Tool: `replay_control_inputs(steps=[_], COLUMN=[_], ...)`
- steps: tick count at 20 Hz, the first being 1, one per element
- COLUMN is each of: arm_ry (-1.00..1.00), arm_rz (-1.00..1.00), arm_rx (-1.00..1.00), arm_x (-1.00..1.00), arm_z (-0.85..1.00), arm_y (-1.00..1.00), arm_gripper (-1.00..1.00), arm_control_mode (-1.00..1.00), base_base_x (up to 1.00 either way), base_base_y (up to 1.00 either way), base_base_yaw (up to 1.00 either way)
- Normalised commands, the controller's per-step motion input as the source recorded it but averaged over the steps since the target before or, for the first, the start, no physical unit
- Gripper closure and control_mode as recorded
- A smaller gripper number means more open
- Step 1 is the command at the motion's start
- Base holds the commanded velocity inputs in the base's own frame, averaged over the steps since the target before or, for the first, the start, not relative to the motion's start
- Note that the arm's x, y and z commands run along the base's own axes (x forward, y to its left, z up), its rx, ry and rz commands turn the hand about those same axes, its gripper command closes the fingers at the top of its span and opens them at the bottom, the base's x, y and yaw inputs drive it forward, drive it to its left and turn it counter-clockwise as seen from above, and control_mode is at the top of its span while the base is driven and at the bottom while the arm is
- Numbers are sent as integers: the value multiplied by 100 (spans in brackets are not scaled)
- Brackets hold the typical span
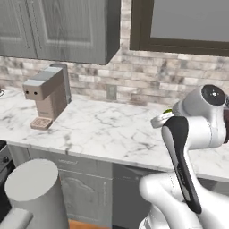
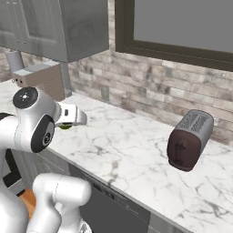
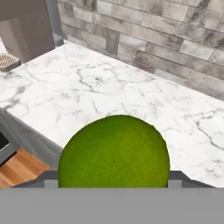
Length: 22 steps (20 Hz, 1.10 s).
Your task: Place the beer on the top shelf of the fridge to keep it out of children's reach, and place the sweet potato and lime on lower shelves for easy access.
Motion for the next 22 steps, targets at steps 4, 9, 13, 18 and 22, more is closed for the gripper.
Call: replay_control_inputs(steps=[4,9,13,18,22], arm_ry=[0,0,0,0,0], arm_rz=[0,0,0,0,0], arm_rx=[0,0,0,0,0], arm_x=[0,0,0,0,0], arm_z=[0,0,0,0,0], arm_y=[0,0,0,0,0], arm_gripper=[100,100,100,100,100], arm_control_mode=[100,100,100,100,100], base_base_x=[-91,-99,-85,-74,-68], base_base_y=[-1,-10,-28,-47,-31], base_base_yaw=[5,7,15,24,31])
